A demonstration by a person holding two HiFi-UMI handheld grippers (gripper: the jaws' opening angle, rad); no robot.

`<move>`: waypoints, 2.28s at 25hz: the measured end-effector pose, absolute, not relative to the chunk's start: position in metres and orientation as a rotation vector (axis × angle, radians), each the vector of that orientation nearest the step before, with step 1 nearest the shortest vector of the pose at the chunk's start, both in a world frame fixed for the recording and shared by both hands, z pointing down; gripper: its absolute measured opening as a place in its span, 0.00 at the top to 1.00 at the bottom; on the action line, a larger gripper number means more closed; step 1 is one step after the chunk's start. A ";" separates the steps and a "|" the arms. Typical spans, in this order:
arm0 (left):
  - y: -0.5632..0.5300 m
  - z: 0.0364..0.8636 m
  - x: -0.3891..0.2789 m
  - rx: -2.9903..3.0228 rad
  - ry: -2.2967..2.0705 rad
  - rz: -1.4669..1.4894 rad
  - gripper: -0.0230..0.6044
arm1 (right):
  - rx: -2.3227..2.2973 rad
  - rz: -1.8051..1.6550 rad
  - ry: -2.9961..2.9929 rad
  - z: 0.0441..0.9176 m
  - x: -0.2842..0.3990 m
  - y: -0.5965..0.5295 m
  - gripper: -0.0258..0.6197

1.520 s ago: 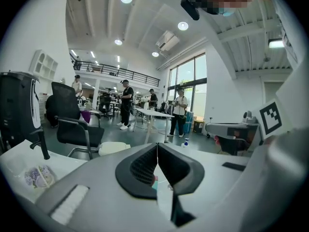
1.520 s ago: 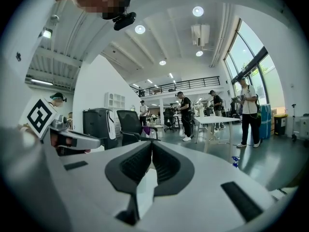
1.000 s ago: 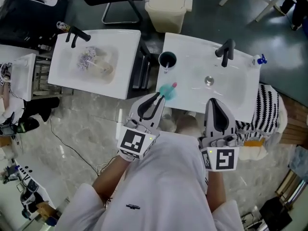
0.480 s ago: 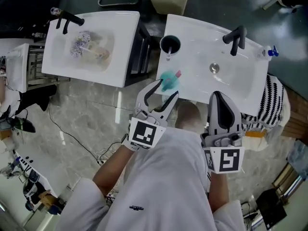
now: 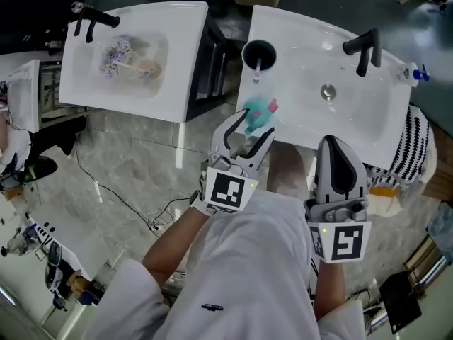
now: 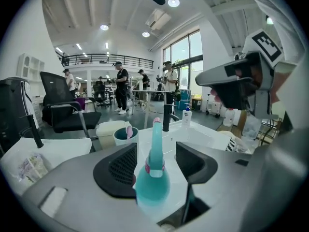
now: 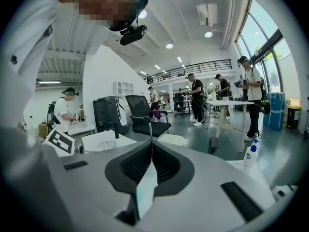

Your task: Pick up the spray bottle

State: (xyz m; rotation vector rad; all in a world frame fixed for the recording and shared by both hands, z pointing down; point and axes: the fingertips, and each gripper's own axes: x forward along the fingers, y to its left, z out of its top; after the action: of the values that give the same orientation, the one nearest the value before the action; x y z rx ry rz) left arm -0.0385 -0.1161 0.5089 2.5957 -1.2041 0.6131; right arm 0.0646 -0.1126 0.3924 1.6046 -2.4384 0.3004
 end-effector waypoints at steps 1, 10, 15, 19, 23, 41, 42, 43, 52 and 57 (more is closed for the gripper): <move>-0.117 0.512 -0.039 2.595 -1.207 0.618 0.57 | 1.601 0.304 -2.437 0.395 0.064 -0.113 0.95; -0.119 0.535 -0.035 2.548 -1.201 0.641 0.57 | 1.595 0.337 -2.421 0.409 0.068 -0.113 0.95; -0.121 0.542 -0.038 2.532 -1.222 0.635 0.59 | 1.610 0.347 -2.409 0.412 0.072 -0.113 0.95; -0.121 0.547 -0.039 2.528 -1.218 0.653 0.65 | 1.618 0.346 -2.406 0.413 0.075 -0.113 0.95; -0.122 0.546 -0.040 2.531 -1.216 0.659 0.69 | 1.622 0.349 -2.405 0.413 0.075 -0.112 0.95; -0.128 0.520 -0.050 2.514 -1.296 0.631 0.73 | 1.653 0.314 -2.428 0.395 0.076 -0.107 0.95; -0.128 0.516 -0.050 2.515 -1.295 0.627 0.73 | 1.658 0.306 -2.429 0.392 0.076 -0.107 0.95; -0.128 0.512 -0.050 2.516 -1.294 0.624 0.73 | 1.664 0.298 -2.428 0.389 0.077 -0.107 0.95; -0.126 0.468 -0.053 2.552 -1.302 0.564 0.73 | 1.780 0.274 -2.384 0.366 0.095 -0.106 0.95; -0.128 0.428 -0.061 2.567 -1.336 0.508 0.73 | 1.860 0.289 -2.341 0.356 0.108 -0.105 0.95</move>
State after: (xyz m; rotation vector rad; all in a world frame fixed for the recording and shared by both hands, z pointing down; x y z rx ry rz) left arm -0.0613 -0.1277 0.4282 2.5674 -1.3359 0.5079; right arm 0.1076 -0.1052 0.3563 1.8601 -2.3412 0.2887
